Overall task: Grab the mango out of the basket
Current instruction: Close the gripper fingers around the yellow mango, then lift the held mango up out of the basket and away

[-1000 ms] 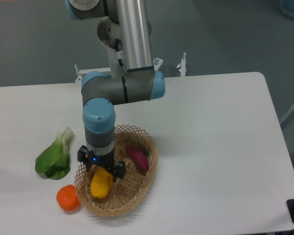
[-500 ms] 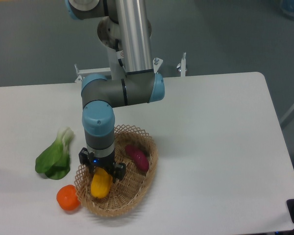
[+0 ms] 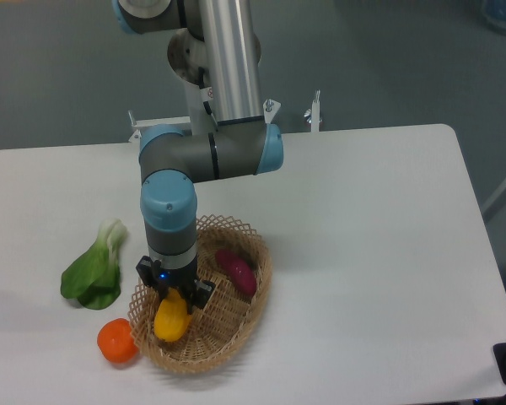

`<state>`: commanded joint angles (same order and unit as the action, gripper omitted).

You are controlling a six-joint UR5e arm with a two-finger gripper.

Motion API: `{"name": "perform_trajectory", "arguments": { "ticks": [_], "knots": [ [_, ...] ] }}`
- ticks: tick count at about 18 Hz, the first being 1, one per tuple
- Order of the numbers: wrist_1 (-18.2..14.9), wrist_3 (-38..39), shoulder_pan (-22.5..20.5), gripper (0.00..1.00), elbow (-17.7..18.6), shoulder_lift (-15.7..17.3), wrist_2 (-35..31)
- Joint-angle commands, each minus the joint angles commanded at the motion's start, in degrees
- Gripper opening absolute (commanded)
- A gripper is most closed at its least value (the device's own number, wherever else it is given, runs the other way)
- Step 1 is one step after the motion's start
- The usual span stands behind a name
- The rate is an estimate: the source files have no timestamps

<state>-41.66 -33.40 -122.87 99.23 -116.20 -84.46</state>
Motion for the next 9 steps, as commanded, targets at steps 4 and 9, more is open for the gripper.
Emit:
{"name": "perform_trajectory", "arguments": {
  "ticks": [4,9],
  "knots": [
    [-0.5,-0.2,-2.7,0.53,-0.3,4.9,0.0],
    [-2.9,-6.8,-8.3,0.54,-0.8,9.7,0.3]
  ]
}}
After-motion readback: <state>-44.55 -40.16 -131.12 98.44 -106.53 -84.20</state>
